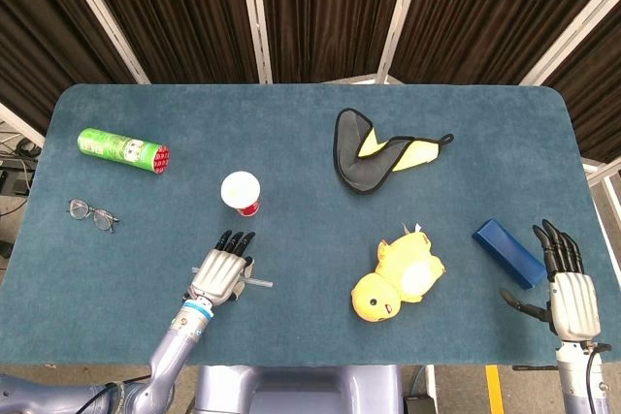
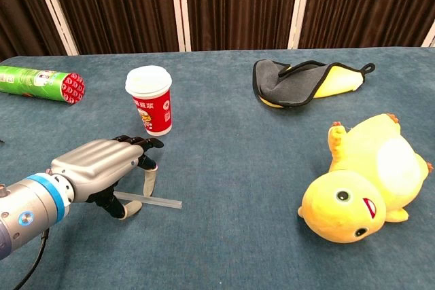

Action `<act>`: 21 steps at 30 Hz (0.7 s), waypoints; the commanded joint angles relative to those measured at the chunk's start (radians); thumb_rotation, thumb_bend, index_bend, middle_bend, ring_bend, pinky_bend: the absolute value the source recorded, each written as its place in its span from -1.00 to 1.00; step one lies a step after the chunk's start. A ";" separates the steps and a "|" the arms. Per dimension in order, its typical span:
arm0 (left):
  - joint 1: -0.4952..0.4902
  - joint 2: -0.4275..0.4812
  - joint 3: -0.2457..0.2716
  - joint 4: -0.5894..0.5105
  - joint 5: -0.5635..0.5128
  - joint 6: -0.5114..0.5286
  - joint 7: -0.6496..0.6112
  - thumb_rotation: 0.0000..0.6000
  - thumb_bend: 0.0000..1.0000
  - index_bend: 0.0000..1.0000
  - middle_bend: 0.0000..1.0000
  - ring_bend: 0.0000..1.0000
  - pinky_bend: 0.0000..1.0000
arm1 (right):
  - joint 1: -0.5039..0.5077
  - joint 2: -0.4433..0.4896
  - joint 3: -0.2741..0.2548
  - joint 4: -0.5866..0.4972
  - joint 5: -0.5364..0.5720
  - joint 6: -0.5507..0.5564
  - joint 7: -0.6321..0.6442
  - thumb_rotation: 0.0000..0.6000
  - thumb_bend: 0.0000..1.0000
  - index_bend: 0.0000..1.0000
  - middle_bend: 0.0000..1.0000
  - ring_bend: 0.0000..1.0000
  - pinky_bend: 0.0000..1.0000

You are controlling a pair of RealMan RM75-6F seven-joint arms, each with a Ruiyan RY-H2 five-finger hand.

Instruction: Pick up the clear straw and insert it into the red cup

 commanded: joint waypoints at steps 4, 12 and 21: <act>0.001 0.005 -0.003 -0.006 0.005 0.011 -0.012 1.00 -0.16 0.08 -1.00 -1.00 -1.00 | 0.000 0.001 0.000 0.000 -0.001 0.000 0.000 1.00 -0.87 -1.00 -1.00 -1.00 -1.00; 0.009 0.061 -0.050 -0.057 0.026 0.064 -0.069 1.00 -0.16 0.08 -1.00 -1.00 -1.00 | 0.001 0.000 0.002 0.002 -0.005 0.008 0.005 1.00 -0.87 -1.00 -1.00 -1.00 -1.00; 0.028 0.161 -0.140 -0.215 0.004 0.088 -0.226 1.00 -0.16 0.08 -1.00 -1.00 -1.00 | 0.002 -0.004 0.000 0.008 -0.007 0.007 0.004 1.00 -0.87 -1.00 -1.00 -1.00 -1.00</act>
